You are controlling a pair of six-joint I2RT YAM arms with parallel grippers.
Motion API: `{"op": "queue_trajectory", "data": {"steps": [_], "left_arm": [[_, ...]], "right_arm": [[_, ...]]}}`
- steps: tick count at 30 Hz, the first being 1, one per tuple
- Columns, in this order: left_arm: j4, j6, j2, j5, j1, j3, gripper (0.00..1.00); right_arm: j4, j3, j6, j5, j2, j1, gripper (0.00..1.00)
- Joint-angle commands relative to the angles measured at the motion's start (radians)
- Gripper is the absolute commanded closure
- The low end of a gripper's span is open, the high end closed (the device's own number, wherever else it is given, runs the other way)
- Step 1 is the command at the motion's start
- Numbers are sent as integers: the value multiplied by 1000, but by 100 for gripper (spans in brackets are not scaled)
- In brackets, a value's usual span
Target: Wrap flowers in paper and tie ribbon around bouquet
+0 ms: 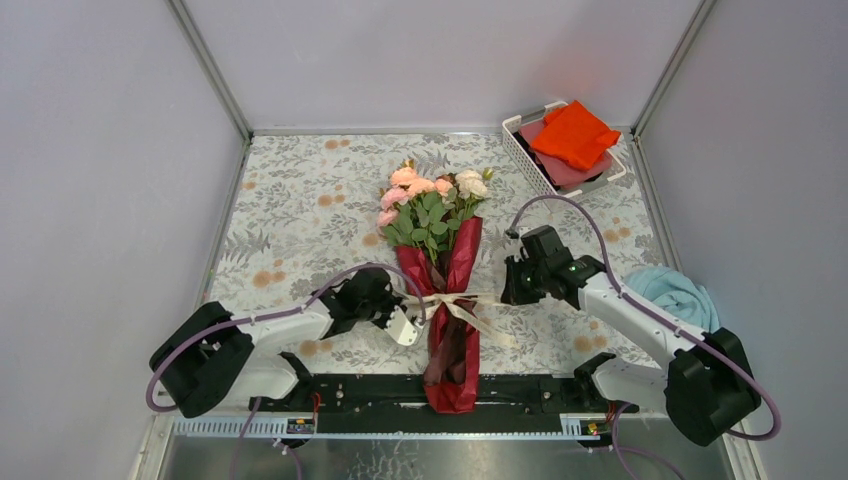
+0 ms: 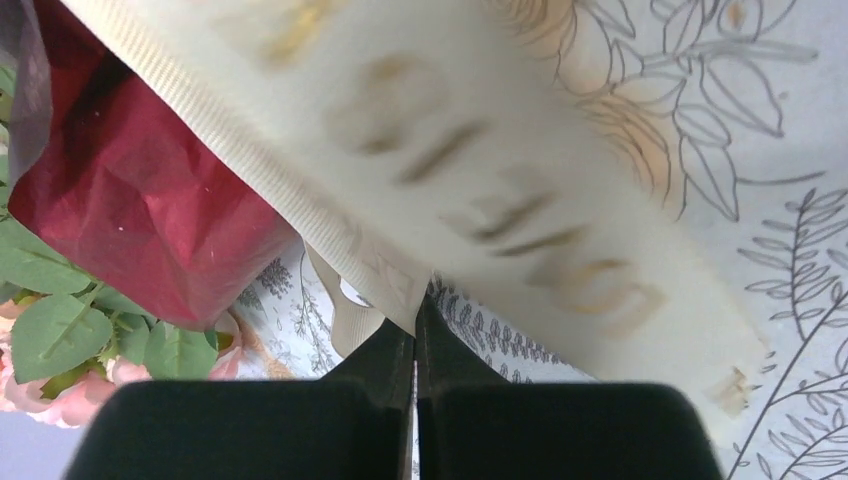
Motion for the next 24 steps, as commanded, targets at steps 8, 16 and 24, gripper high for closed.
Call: {"op": "queue_trajectory", "data": {"steps": [8,16,24], "left_arm": [[-83,16,-6,22,21,49,100],[-74,39,5,16,19,46,100],[-50,59,5,-20,21,6,100]], "right_arm": [[7,218,-119,-83,43,118,100],[24,328,-160,-162,80,213,100],[-26,180,-36,-278,-49,218,100]]}}
